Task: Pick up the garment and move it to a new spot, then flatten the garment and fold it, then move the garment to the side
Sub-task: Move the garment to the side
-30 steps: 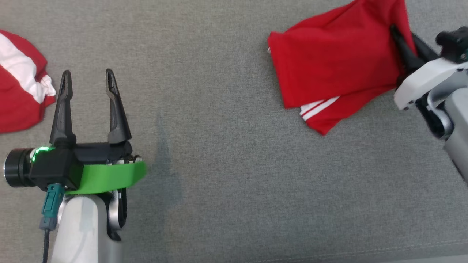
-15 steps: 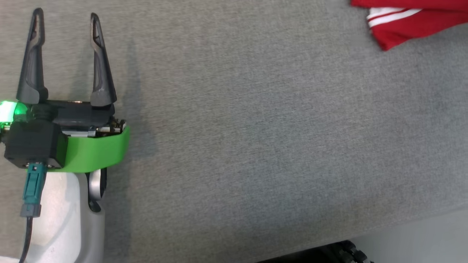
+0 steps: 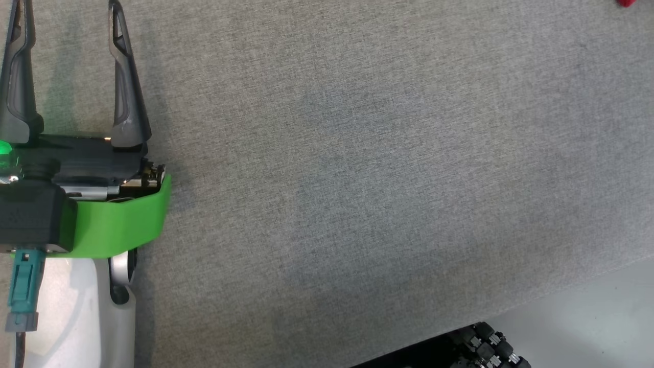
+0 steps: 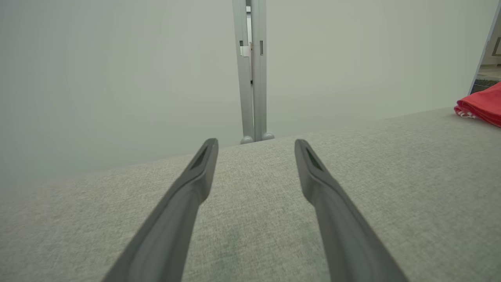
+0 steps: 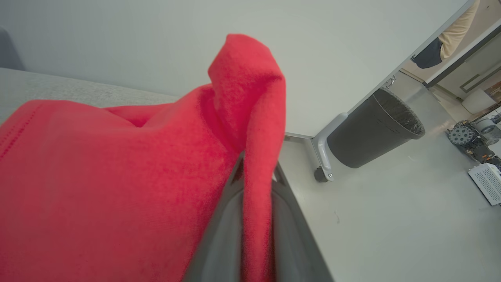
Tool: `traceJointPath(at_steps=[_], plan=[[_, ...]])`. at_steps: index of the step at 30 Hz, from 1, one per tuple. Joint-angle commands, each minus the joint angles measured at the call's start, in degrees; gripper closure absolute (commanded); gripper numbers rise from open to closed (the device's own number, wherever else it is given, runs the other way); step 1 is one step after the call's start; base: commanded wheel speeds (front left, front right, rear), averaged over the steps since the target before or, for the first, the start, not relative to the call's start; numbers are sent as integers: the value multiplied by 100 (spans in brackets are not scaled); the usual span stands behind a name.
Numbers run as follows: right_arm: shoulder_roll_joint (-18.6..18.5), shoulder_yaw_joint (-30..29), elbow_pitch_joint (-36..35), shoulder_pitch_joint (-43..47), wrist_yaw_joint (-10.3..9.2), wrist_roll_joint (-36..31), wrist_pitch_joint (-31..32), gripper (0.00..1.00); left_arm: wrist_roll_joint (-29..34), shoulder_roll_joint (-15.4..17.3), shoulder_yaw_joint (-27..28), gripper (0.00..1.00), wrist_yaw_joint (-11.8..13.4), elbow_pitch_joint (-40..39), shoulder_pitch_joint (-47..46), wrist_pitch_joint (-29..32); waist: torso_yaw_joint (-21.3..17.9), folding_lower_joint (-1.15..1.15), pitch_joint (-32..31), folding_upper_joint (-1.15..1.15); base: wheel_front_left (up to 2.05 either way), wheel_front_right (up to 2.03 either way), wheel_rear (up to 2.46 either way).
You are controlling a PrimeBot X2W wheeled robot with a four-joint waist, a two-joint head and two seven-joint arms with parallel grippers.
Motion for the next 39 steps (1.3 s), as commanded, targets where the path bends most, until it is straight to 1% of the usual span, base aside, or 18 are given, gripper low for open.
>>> traceJointPath(at_steps=[1,2,3,4,7,11,13,17,21,23,26,28,30,33,39], plan=[[57,60,139,-150,-10,61,9,100,51,30,12,0,36,-40,36,2,50,-1,17,0,0,0,0],[92,103,238,-232,-10,75,-5,84,42,23,7,0,44,-49,48,-7,76,-1,9,0,0,0,0],[103,140,323,-306,-10,32,-41,27,32,20,0,0,49,-46,58,-15,95,-1,-1,0,0,0,0],[132,193,421,-359,-10,-3,-49,0,16,17,-4,0,57,-38,67,-29,117,-1,-20,0,0,0,0],[192,252,709,-490,-10,-78,-125,0,-30,-3,1,0,77,25,119,-69,164,-1,-89,0,0,0,0],[278,228,902,-553,-10,-230,-216,0,-142,-30,41,0,112,180,210,-153,220,-1,-296,0,0,0,0],[289,124,791,-531,-10,-287,-227,0,-197,-45,69,0,137,285,278,-196,261,-1,-440,0,0,0,0],[357,-383,149,-94,-10,-554,-219,0,-383,-70,186,0,178,601,492,-285,378,-1,-884,0,0,0,0],[742,-1025,-653,604,-9,-913,-222,0,-549,-95,370,0,237,857,836,-339,436,-1,-1434,0,0,0,0],[1014,-1318,-1038,1107,-10,-1143,-221,0,-671,-124,483,0,256,970,1069,-348,475,-1,-1753,0,0,0,0],[1381,-1625,-1516,1713,-10,-1430,-223,0,-759,-169,607,0,249,1035,1354,-356,545,-1,-2152,0,0,0,0],[1576,-1884,-1801,2162,-10,-1536,-222,0,-856,-224,655,0,200,1119,1510,-353,662,-1,-2412,0,0,0,0],[1795,-1919,-2068,2616,-8,-1701,-222,0,-908,-262,705,0,160,1232,1682,-352,743,-1,-2663,0,0,0,0],[2049,-2155,-2430,3162,-10,-1810,-223,0,-993,-331,800,0,108,1340,1864,-353,841,-1,-2996,0,0,0,0],[2513,-2408,-2850,4164,-9,-1988,-223,0,-1038,-427,912,0,4,1535,2226,-354,976,-1,-3436,0,0,0,0]])
